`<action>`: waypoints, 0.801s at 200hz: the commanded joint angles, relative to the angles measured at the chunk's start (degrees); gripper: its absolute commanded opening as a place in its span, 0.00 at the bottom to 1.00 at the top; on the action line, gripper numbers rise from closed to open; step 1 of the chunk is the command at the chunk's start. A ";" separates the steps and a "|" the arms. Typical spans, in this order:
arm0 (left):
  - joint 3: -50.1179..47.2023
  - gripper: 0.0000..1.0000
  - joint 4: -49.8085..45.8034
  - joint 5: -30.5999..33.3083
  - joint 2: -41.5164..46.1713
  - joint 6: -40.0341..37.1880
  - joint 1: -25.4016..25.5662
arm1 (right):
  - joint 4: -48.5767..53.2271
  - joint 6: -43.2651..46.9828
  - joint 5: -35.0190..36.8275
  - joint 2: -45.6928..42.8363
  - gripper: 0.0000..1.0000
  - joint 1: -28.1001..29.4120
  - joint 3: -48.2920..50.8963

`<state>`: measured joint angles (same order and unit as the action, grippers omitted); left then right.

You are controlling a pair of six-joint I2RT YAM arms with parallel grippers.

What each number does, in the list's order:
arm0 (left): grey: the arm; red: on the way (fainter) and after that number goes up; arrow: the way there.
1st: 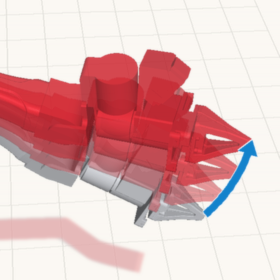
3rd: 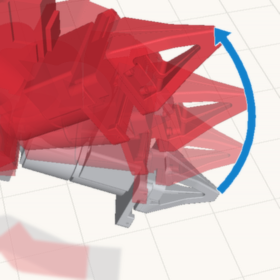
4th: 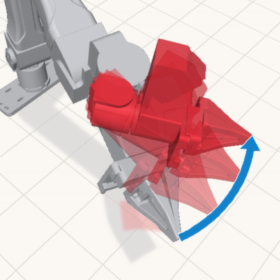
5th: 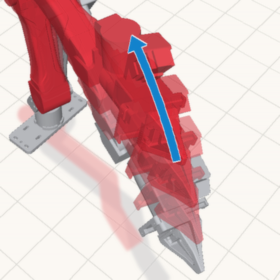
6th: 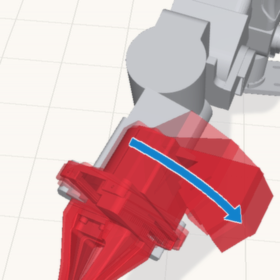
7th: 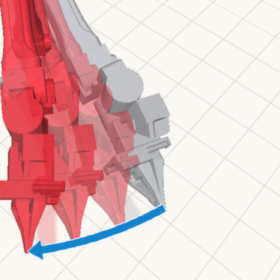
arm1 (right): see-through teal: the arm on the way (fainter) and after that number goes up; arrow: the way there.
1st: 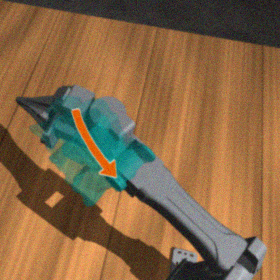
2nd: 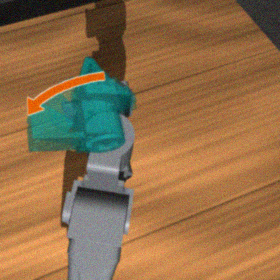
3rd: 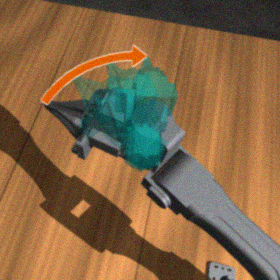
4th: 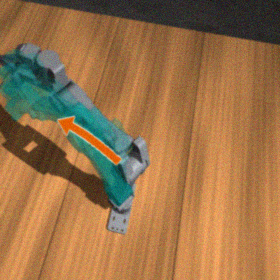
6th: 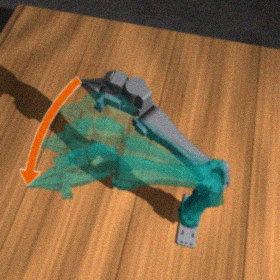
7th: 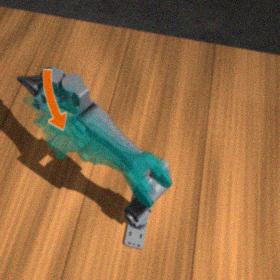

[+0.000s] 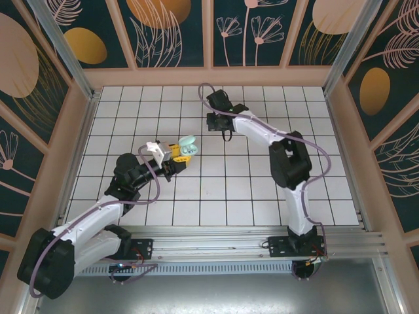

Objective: Insert the wireless bluetooth earbuds into the charging case

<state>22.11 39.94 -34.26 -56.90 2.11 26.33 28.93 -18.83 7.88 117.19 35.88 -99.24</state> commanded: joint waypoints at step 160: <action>6.28 0.00 -1.37 -3.21 -2.38 0.13 0.22 | -9.38 9.84 -3.31 -48.85 0.11 14.31 27.56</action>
<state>26.52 36.45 -35.94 -58.67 2.13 26.33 24.05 -11.03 7.16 69.89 47.72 -73.56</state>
